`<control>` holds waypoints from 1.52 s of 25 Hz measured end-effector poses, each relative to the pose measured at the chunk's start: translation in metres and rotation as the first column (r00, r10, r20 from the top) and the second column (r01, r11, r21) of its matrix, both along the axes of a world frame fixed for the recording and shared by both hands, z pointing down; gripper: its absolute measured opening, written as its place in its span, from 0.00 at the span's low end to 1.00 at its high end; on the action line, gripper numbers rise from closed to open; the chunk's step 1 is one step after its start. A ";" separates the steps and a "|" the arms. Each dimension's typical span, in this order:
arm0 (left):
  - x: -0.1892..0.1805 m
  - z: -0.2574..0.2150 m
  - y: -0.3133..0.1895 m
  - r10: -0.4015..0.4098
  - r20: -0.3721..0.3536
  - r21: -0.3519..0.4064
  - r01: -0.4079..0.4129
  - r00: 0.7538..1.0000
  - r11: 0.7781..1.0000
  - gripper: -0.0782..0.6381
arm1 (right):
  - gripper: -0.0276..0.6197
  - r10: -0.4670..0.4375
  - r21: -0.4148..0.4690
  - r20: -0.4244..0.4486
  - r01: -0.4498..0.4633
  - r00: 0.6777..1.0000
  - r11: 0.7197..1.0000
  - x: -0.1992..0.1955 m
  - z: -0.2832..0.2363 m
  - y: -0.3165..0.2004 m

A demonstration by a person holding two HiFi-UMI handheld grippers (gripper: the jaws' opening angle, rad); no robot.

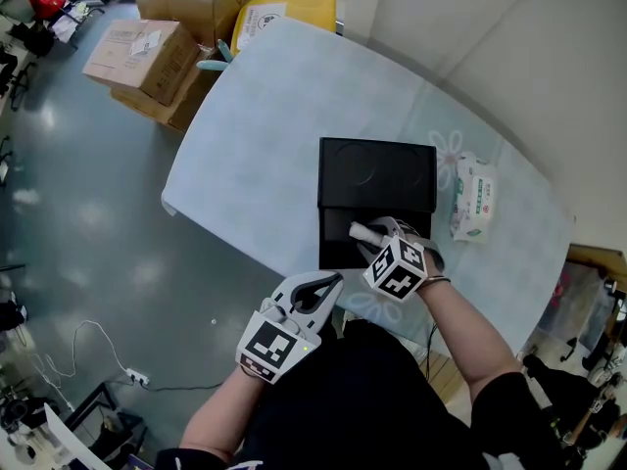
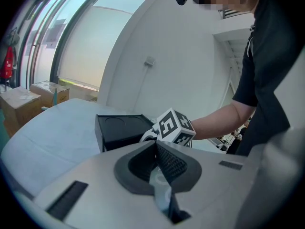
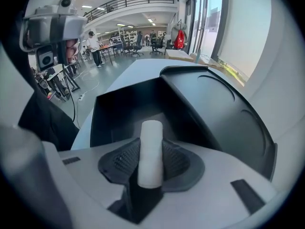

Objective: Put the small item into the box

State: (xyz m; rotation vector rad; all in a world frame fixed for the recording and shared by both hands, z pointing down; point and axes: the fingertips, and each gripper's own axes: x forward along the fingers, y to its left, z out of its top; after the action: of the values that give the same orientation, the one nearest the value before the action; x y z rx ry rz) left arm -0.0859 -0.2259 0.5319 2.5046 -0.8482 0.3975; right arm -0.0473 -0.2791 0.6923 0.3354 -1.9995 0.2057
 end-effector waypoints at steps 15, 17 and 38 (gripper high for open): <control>0.020 -0.027 0.021 -0.014 0.001 0.054 0.014 1.000 0.998 0.12 | 0.27 0.051 0.069 0.118 -0.059 0.992 0.996 0.007 -0.051 0.006; 0.026 -0.035 0.025 -0.016 -0.001 0.063 0.016 1.000 0.998 0.12 | 0.27 0.086 0.082 0.162 -0.100 0.983 0.992 0.014 -0.068 0.008; 0.077 -0.119 0.084 -0.118 -0.005 0.287 0.114 0.993 0.951 0.12 | 0.06 0.149 0.174 0.675 -0.352 0.723 0.920 0.090 -0.253 0.078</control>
State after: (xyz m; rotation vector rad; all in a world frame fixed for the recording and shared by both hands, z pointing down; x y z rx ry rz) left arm -0.0086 -0.1420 0.4127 2.6979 -1.1227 0.2656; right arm 0.0425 -0.2011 0.4391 0.8275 -2.6897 0.2193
